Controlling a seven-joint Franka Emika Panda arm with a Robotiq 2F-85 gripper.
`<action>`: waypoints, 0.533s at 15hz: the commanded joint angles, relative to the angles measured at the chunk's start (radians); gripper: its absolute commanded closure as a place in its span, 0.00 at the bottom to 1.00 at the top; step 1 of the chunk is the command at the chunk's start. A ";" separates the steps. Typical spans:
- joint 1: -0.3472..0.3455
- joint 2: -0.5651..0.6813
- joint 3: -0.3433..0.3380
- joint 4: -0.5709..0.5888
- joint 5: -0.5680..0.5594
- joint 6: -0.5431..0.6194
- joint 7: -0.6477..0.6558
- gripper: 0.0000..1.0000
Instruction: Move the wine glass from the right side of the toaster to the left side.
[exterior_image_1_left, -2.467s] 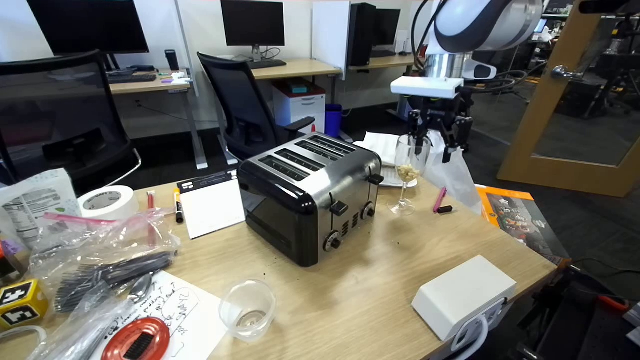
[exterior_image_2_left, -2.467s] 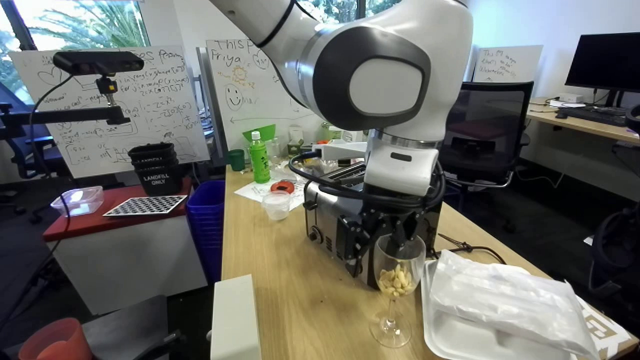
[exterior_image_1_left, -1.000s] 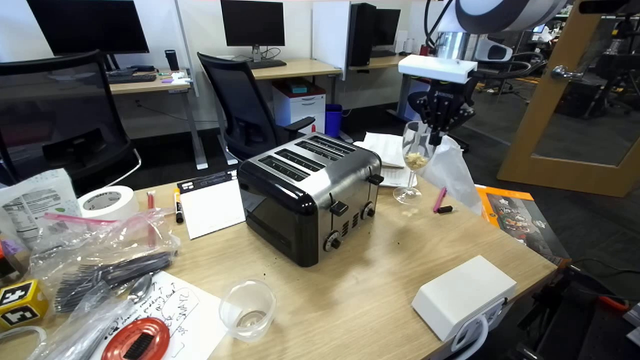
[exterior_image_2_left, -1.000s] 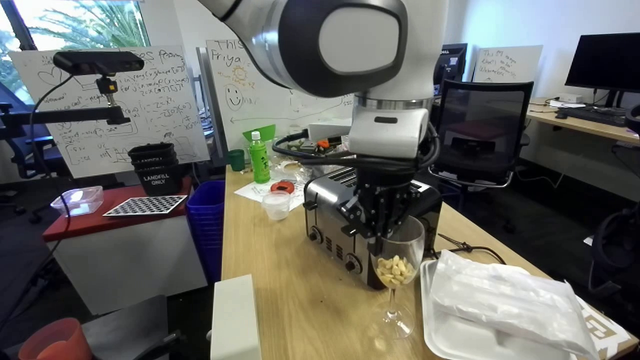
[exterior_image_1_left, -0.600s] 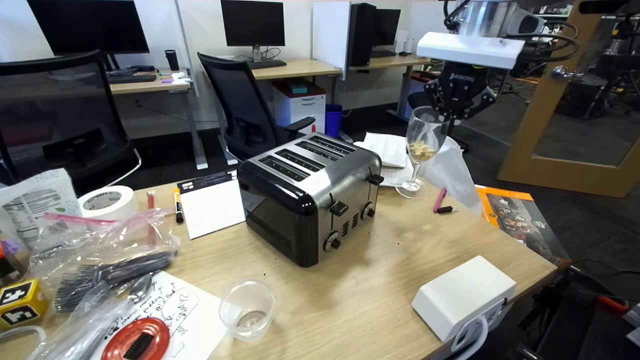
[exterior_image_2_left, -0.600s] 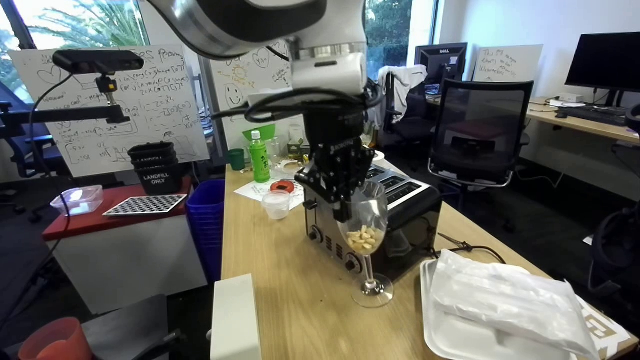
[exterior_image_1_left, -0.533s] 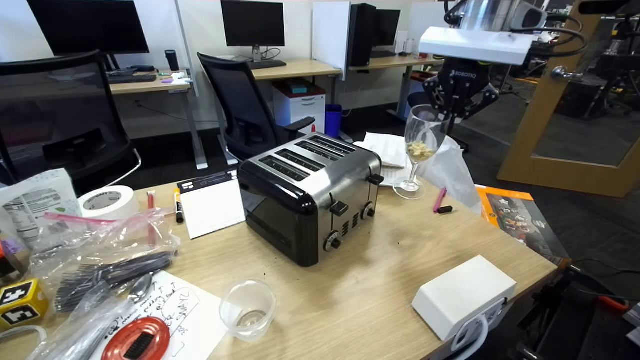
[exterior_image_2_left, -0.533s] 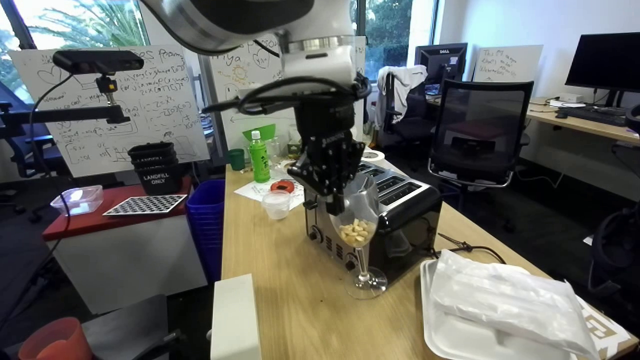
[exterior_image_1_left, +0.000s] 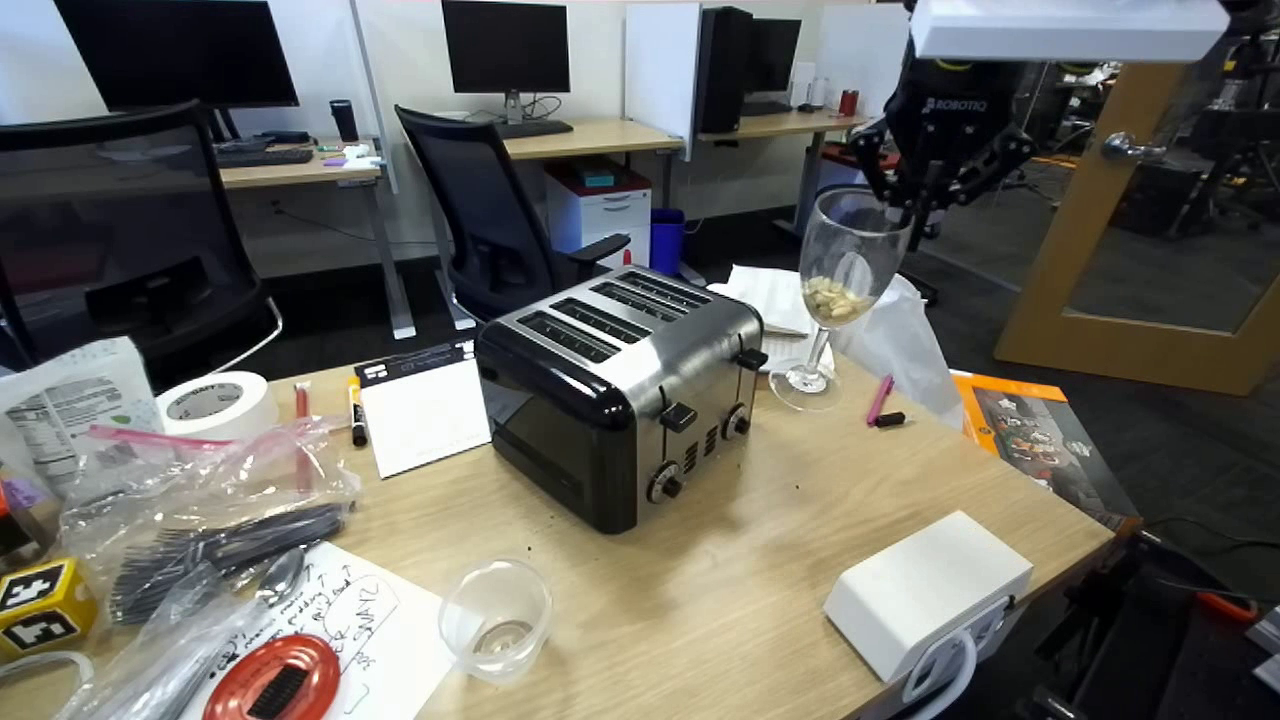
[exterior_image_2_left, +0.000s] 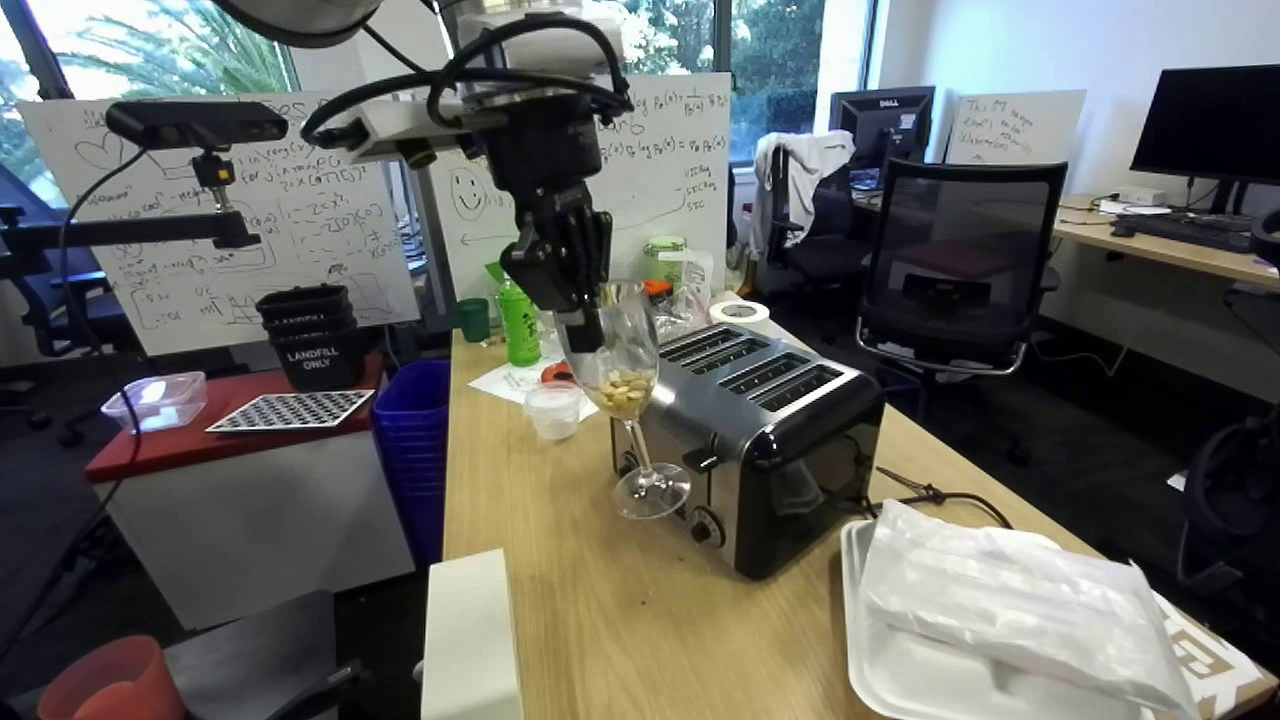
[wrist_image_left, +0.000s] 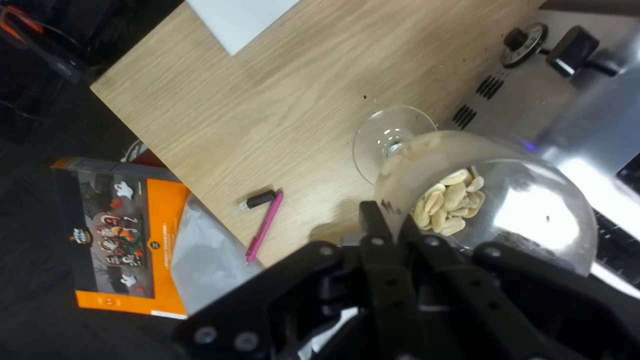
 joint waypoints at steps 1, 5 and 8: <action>0.025 -0.020 0.030 0.018 0.032 -0.007 -0.168 0.98; 0.076 -0.022 0.066 0.033 0.081 0.001 -0.343 0.98; 0.055 -0.030 0.096 0.024 0.074 0.000 -0.301 0.93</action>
